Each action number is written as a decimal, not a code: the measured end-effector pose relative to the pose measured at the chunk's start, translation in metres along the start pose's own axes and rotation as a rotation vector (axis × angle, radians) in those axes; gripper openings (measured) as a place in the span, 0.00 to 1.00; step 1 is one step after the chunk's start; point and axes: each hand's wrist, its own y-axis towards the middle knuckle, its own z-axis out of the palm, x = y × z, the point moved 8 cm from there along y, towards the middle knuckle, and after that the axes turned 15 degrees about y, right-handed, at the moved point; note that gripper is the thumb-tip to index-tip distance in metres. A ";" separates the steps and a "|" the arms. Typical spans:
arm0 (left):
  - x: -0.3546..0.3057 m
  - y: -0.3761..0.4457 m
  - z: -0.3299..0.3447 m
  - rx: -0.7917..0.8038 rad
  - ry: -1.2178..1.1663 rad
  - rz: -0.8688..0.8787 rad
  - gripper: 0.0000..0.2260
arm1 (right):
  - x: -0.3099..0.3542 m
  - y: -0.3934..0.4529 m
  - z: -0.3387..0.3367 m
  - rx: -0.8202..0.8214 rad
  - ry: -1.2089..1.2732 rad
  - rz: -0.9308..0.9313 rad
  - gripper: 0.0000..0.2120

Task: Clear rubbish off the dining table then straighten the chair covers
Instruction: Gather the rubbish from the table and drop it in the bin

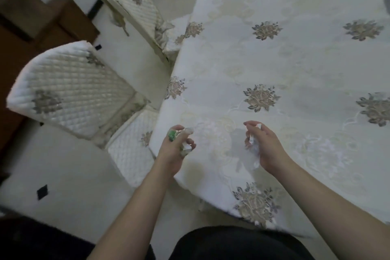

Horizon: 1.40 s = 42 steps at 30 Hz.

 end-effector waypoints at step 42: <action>0.127 -0.256 -0.526 -0.870 -0.911 0.205 0.10 | -0.400 -0.152 0.469 0.721 -0.464 0.439 0.04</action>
